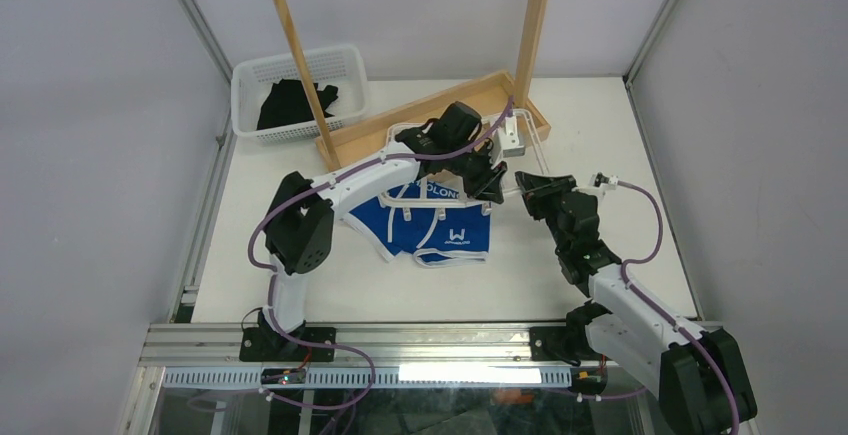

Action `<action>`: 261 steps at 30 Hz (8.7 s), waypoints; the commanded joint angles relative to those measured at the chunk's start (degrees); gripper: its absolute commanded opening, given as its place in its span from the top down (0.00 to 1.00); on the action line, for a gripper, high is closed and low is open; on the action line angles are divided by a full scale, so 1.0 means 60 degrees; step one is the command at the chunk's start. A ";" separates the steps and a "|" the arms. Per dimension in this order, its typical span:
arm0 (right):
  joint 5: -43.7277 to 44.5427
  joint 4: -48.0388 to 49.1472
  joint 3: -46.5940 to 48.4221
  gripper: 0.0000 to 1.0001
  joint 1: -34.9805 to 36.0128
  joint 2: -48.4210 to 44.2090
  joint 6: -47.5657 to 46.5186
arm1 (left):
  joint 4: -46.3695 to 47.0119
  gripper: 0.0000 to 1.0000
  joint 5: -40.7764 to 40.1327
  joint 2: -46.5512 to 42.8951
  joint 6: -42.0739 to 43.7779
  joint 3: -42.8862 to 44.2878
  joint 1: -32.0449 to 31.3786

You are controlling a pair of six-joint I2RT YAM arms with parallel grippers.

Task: Clip the underwear to the hanger
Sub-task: Open the clamp at the hanger.

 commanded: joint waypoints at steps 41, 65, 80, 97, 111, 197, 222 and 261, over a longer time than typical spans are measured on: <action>-0.9789 0.8660 -0.0858 0.36 0.0033 0.2315 -1.0307 | -0.0580 1.00 0.0935 -0.2556 0.1252 -0.0716 0.1707; -1.0880 0.9411 0.0849 0.34 -0.0081 0.5122 -1.1175 | -0.0581 1.00 0.0931 -0.3034 0.1483 -0.1020 0.1707; -1.1527 1.1100 0.1751 0.28 -0.0203 0.6736 -1.0135 | -0.0580 1.00 0.0950 -0.3122 0.1516 -0.1082 0.1707; -1.1948 1.2176 0.2317 0.41 -0.0196 0.7623 -0.8942 | -0.0580 1.00 0.0991 -0.3087 0.1501 -0.1072 0.1708; -1.1992 1.2175 0.2352 0.60 -0.0203 0.7737 -0.8684 | -0.0580 1.00 0.0962 -0.3086 0.1483 -0.1054 0.1710; -1.1505 1.2175 0.2293 0.48 0.0178 0.7218 -0.8524 | -0.0503 1.00 0.1084 -0.3027 0.1333 -0.1087 0.1795; -1.0859 1.2175 0.1886 0.41 0.0339 0.7228 -0.9137 | -0.0478 1.00 0.1110 -0.3028 0.1267 -0.1050 0.1795; -1.0611 1.2160 0.1815 1.00 0.0442 0.7182 -0.8919 | -0.0477 1.00 0.1035 -0.3086 0.1281 -0.1094 0.1798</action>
